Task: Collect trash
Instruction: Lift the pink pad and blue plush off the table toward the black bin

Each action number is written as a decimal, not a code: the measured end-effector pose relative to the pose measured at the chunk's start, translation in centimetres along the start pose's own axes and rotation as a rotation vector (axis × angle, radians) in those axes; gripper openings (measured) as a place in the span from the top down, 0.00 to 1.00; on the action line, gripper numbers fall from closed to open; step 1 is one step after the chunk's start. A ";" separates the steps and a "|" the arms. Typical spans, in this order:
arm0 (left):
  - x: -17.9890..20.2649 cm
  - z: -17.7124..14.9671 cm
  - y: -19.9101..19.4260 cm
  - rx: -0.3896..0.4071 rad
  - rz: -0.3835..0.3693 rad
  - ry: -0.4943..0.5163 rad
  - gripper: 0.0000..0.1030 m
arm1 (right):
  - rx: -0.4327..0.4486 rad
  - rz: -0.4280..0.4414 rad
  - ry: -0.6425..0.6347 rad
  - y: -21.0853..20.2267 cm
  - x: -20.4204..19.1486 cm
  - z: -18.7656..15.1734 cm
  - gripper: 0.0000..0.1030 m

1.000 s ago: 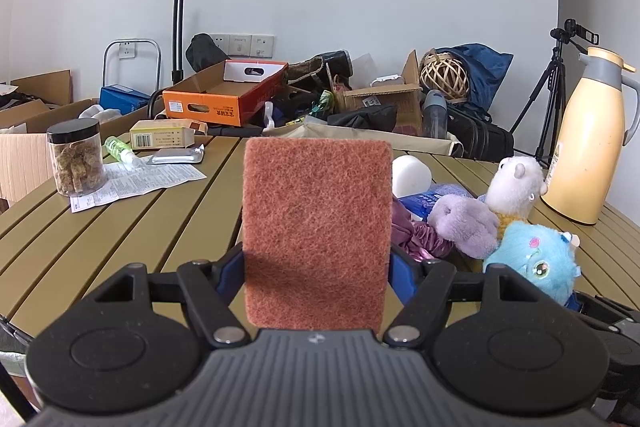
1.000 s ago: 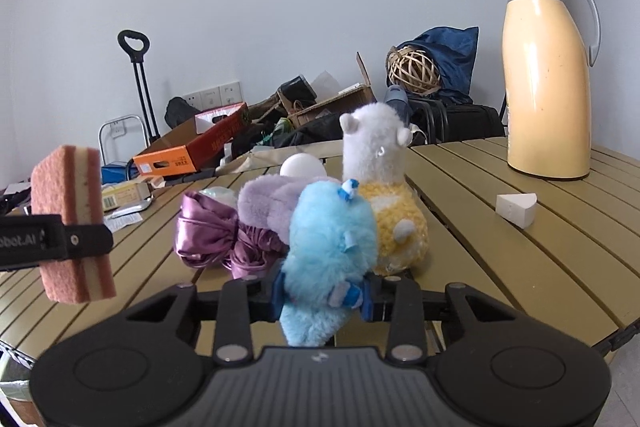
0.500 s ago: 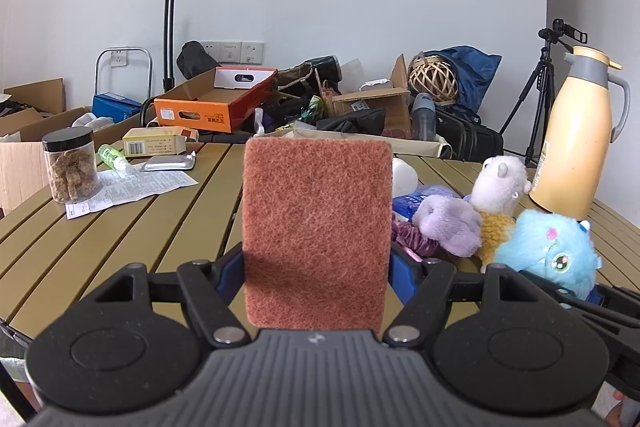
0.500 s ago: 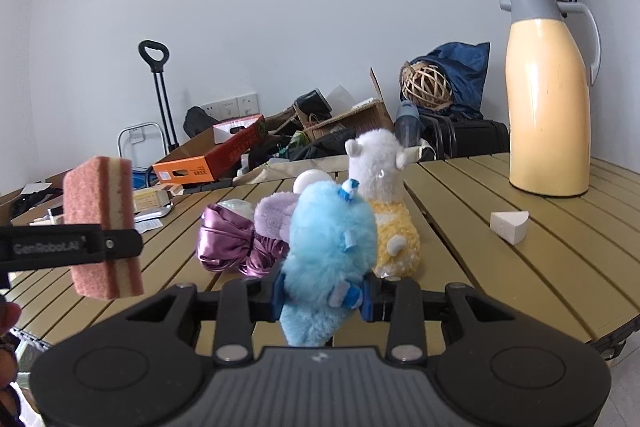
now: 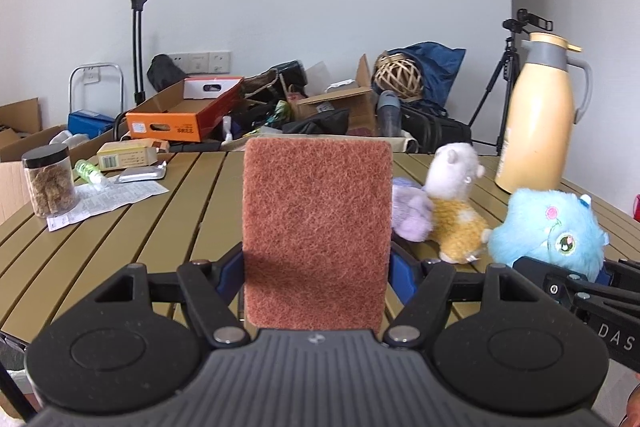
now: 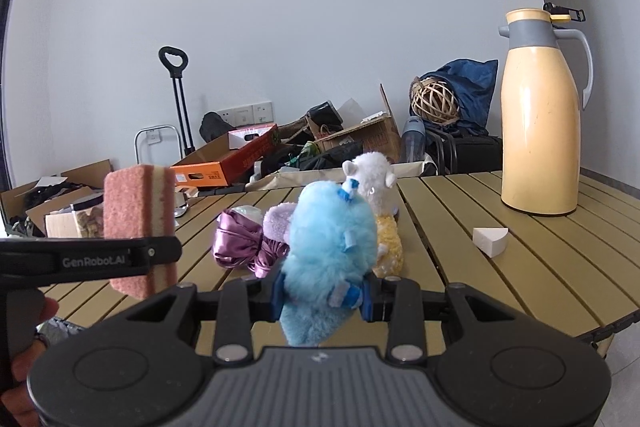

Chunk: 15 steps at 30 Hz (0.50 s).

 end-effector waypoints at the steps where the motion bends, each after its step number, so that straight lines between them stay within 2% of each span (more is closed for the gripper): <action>1: 0.2 -0.1 -0.2 0.001 -0.005 0.004 0.30 | -0.001 0.002 -0.005 -0.4 0.1 -0.1 0.67; 15: 3.0 -3.3 -4.3 -0.034 -0.096 0.037 0.30 | -0.029 -0.009 -0.056 -4.5 0.4 -2.5 0.67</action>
Point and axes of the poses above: each gripper's, at about its wrist camera, not at the fingertips, and y roughly the way its jaws point, x to its right, z to its top, the point moved 3 cm from there along y, roughly the way its jaws point, and after that the axes turned 1 degree about x, right-handed, at the moved point
